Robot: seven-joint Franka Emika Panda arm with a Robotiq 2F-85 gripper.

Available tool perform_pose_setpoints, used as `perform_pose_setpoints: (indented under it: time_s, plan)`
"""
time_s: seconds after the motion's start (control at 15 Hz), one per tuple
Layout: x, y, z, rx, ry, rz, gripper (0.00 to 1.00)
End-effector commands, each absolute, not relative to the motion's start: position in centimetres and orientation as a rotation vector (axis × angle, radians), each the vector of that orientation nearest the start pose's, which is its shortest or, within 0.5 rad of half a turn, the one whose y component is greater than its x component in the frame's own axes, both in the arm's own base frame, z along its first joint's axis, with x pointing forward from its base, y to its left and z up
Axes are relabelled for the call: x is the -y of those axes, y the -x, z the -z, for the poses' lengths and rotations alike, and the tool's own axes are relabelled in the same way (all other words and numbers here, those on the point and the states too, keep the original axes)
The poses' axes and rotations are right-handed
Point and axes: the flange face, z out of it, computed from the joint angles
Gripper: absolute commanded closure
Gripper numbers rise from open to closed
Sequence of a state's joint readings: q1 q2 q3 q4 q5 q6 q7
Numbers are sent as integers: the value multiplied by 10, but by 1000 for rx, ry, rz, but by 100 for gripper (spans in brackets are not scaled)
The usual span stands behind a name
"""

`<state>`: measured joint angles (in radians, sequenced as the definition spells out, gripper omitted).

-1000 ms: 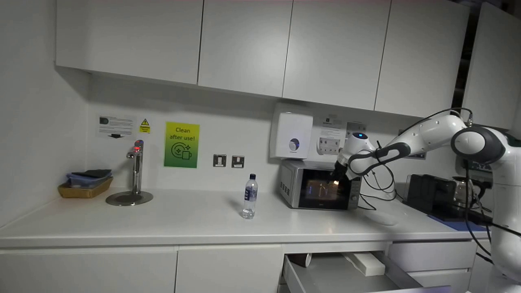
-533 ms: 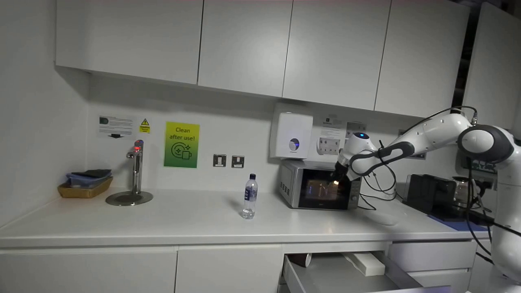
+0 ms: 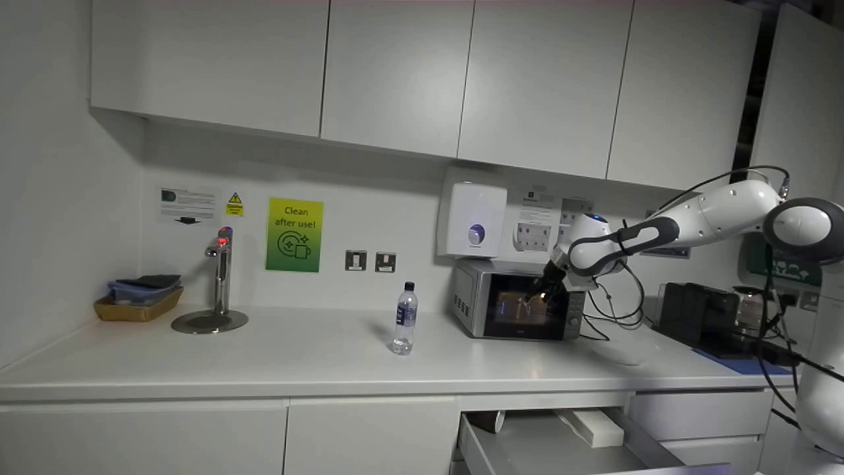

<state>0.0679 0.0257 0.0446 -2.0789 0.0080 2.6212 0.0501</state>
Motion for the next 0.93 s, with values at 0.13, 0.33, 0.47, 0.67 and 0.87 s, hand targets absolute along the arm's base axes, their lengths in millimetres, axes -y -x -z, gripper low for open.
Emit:
perform_pose_setpoints:
  time_s: [0.13,0.33,0.47,0.67,0.87]
  plan:
    - [-69,-549,-496,89,2938,636,0]
    - [-69,-538,-504,92,2992,514,0]
    - [-71,-530,-508,90,3032,436,0]
    - [-75,-517,-514,89,3078,381,0]
    - [-83,-505,-524,107,3101,402,0]
